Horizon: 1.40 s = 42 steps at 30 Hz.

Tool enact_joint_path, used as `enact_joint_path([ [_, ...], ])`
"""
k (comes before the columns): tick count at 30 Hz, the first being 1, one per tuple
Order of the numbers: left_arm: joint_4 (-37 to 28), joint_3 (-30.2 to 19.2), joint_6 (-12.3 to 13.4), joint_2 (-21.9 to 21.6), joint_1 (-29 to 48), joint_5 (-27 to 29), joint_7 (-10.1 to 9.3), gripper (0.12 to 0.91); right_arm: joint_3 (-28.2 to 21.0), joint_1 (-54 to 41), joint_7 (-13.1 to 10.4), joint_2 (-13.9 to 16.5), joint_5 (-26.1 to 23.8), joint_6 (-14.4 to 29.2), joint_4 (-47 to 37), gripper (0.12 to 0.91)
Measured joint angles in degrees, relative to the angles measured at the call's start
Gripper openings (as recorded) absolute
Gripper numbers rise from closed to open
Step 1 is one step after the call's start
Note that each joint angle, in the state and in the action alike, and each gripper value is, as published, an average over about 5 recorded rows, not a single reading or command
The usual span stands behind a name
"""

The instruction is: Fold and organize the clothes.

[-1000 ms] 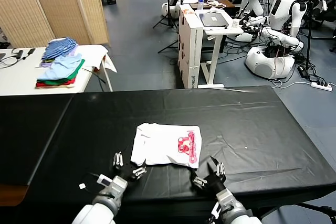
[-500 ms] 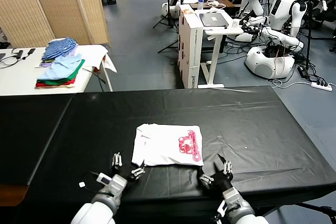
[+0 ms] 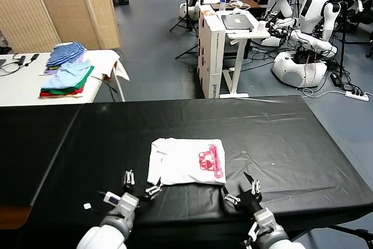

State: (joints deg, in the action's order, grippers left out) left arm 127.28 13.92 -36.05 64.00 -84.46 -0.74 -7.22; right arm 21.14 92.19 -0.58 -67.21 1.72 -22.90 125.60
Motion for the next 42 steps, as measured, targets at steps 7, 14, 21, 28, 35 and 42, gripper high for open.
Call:
enact_joint_path([
  [7,4.1,2.6,8.7,1.3,-1.9,-6.2,-2.78,0.907,6.4,3.7,-0.3,1.5,15.6,-1.1,8.0,0.907],
  [14,4.3,7.0,23.2,3.9,-5.1,-10.6,-0.15,0.907,11.2,4.7,-4.2,0.3,20.8,2.8,11.2,0.907],
  [21,3.5,12.1,34.9,8.6,-9.9,-10.8,4.8,0.907,12.7,6.1,-3.0,-3.6,17.8,11.0,10.3,0.907],
  [28,2.1,16.1,41.0,12.3,-15.6,-9.2,7.21,0.907,13.9,8.6,-1.8,-6.2,14.5,17.9,7.4,0.907],
  [35,0.5,19.5,43.9,14.3,-19.8,-10.7,9.59,0.907,13.9,11.1,-0.7,-6.8,13.4,21.9,4.0,0.907],
  [42,-0.8,21.8,45.3,15.6,-21.6,-10.0,9.93,0.907,12.9,12.6,-0.3,-7.4,12.2,23.9,2.1,0.907],
])
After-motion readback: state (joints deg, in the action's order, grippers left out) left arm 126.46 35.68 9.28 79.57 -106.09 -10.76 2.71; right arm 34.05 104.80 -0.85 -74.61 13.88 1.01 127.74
